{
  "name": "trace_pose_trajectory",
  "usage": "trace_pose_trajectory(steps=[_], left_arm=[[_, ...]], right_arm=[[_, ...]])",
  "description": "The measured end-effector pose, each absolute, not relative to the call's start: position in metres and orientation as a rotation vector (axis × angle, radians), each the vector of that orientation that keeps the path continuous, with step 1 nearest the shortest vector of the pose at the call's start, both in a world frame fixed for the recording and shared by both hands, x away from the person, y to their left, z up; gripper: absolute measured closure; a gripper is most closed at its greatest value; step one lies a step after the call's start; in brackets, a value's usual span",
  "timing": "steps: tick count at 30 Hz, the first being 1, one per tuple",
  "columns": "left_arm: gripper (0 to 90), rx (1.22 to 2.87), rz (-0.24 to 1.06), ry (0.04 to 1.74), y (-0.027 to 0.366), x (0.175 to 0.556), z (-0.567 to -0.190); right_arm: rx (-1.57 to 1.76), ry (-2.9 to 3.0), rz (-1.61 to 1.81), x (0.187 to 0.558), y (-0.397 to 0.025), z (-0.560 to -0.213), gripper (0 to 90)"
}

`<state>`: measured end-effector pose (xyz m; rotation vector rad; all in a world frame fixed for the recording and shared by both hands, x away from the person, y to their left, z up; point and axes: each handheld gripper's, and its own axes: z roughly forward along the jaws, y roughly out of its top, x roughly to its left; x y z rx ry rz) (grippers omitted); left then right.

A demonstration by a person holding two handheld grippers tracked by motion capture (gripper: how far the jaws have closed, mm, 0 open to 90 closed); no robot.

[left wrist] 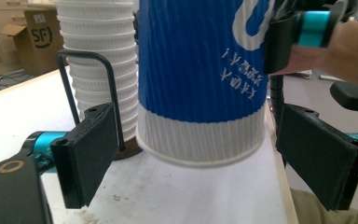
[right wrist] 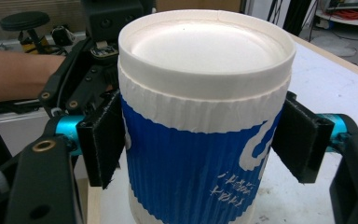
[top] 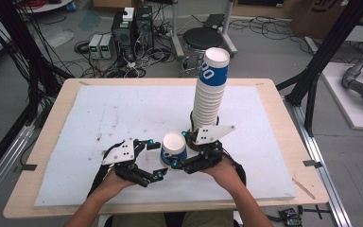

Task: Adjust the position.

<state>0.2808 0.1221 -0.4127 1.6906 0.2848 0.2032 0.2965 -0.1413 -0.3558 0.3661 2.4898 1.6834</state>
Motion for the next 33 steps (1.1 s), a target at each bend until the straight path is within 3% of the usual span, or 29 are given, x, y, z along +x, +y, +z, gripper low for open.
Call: trace_pose_trajectory(steps=[14,17,24,29,33], left_arm=[[13.5,1.692,0.180,0.287,0.115,0.283,-0.415],[20.4,1.712,0.179,0.261,0.116,0.283,-0.414],[25.2,1.732,0.189,0.266,0.117,0.283,-0.413],[28.3,1.756,0.186,0.275,0.119,0.285,-0.416],[29.3,1.759,0.170,0.279,0.121,0.286,-0.415]], right_arm=[[0.339,2.504,1.691,0.295,-0.135,-0.356,26.1],[0.341,2.507,1.672,0.295,-0.134,-0.357,26.7],[0.347,2.509,1.672,0.296,-0.134,-0.358,27.0],[0.463,2.546,1.647,0.301,-0.132,-0.365,17.4],[0.459,2.546,1.647,0.301,-0.133,-0.367,17.4]])
